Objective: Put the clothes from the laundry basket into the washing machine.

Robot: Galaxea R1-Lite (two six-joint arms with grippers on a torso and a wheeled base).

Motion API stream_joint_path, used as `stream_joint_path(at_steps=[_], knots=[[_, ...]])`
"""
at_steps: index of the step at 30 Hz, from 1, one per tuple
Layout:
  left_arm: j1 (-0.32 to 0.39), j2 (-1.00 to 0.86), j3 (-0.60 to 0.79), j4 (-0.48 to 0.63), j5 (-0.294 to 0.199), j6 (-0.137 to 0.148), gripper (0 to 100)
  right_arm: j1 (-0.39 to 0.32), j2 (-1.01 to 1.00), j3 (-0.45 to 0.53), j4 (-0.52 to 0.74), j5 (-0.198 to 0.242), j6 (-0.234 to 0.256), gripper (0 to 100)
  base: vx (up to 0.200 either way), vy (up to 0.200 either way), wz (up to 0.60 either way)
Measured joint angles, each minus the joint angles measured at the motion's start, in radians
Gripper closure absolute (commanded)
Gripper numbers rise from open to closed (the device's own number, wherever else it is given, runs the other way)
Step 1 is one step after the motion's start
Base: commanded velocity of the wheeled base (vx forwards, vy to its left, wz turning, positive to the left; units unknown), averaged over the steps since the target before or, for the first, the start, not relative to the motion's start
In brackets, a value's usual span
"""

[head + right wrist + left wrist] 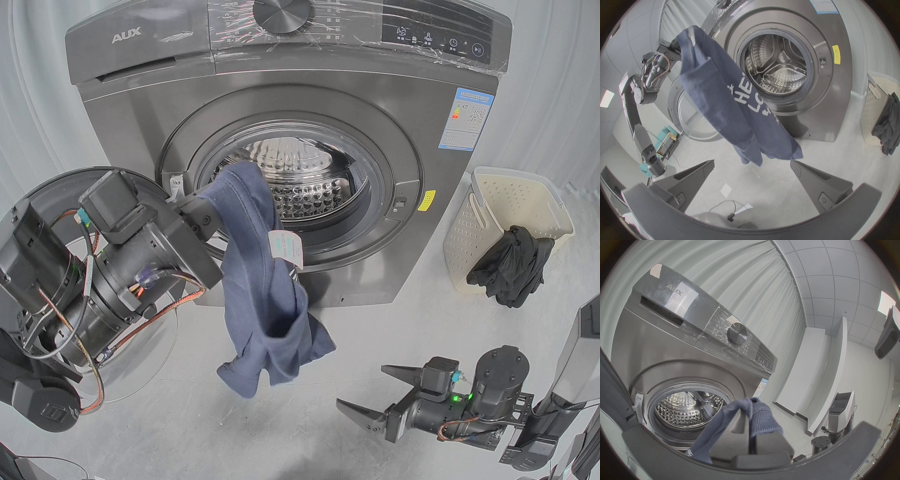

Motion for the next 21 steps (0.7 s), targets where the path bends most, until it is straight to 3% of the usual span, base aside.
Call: stream_joint_path(at_steps=[11, 21], knots=[[-0.062, -0.042, 0.023, 0.0, -0.011, -0.003, 100, -0.02, 0.089, -0.254, -0.02, -0.001, -0.008, 0, 0.0, 0.0, 0.0], [-0.071, -0.055, 0.03, 0.0, -0.011, -0.004, 100, 0.029, 0.164, -0.362, -0.029, 0.005, -0.021, 0, 0.0, 0.0, 0.0]])
